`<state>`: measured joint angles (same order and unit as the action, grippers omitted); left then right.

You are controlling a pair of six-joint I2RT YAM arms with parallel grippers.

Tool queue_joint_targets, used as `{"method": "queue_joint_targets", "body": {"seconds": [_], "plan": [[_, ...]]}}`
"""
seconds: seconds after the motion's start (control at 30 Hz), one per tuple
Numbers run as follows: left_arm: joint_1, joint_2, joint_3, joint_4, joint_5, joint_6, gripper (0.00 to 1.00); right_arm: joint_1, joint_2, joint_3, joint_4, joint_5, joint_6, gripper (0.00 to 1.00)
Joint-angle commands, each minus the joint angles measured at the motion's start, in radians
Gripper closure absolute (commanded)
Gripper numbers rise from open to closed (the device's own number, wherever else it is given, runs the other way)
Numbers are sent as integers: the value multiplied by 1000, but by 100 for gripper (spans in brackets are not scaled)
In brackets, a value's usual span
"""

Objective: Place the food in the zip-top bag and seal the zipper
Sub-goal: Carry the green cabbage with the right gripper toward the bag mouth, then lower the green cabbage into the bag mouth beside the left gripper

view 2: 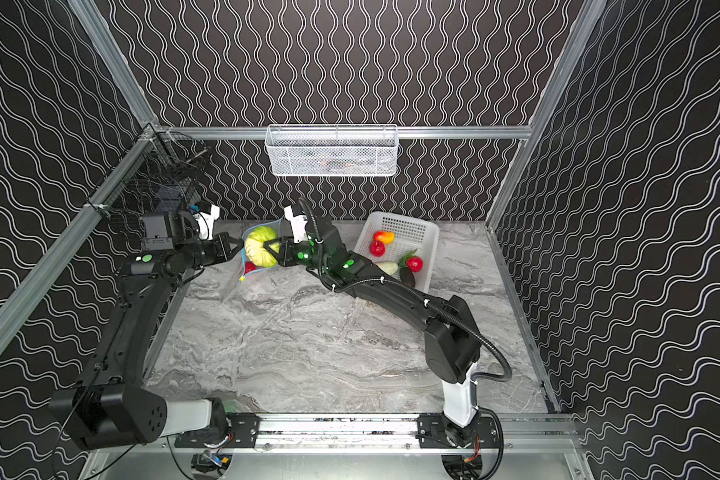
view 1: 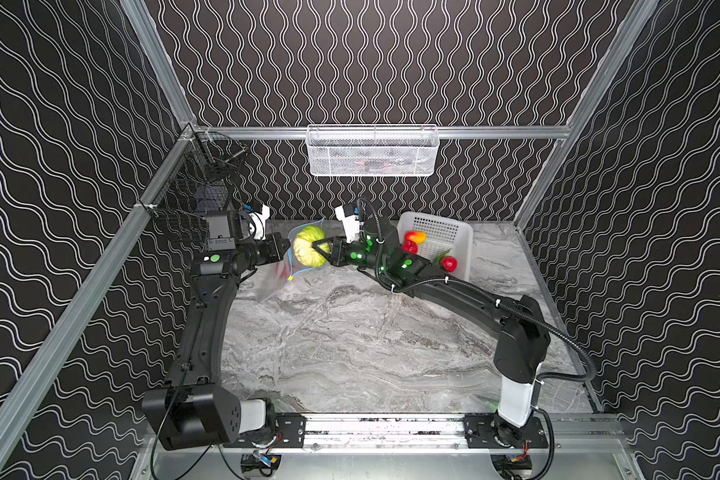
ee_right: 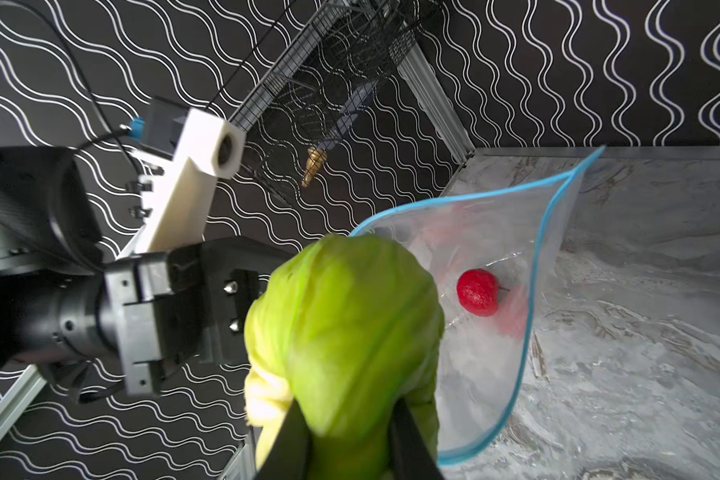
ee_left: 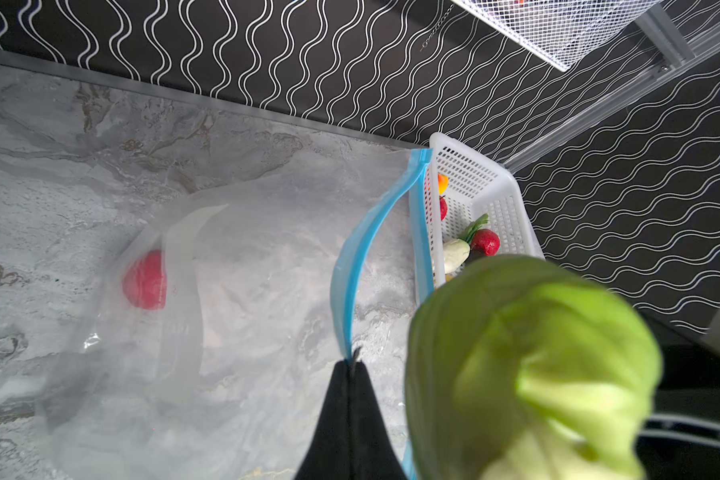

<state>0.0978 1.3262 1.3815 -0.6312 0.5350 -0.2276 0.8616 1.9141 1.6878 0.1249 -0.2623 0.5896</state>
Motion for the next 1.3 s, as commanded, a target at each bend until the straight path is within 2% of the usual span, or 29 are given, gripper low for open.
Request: {"method": "queue_joint_targets", "body": {"seconds": [0.0,0.23,0.4,0.67,1.1,1.27], "plan": [[0,-7,7,-3,13,21,100,1,8,-9,26,19,4,100],[-26,9,24,-24,-8,36,100,4,27,18,-13,38,-17,100],[-32,6,33,-20,-7,34,100,8,58,69,-98,91,-42,100],[-43,17,32,-16,-6,38,100,31,77,84,-128,161,-88,100],[-62,27,62,-53,-37,58,100,44,182,235,-232,183,-119,100],[-64,21,57,-44,-29,56,100,46,199,261,-252,189,-134,94]]}}
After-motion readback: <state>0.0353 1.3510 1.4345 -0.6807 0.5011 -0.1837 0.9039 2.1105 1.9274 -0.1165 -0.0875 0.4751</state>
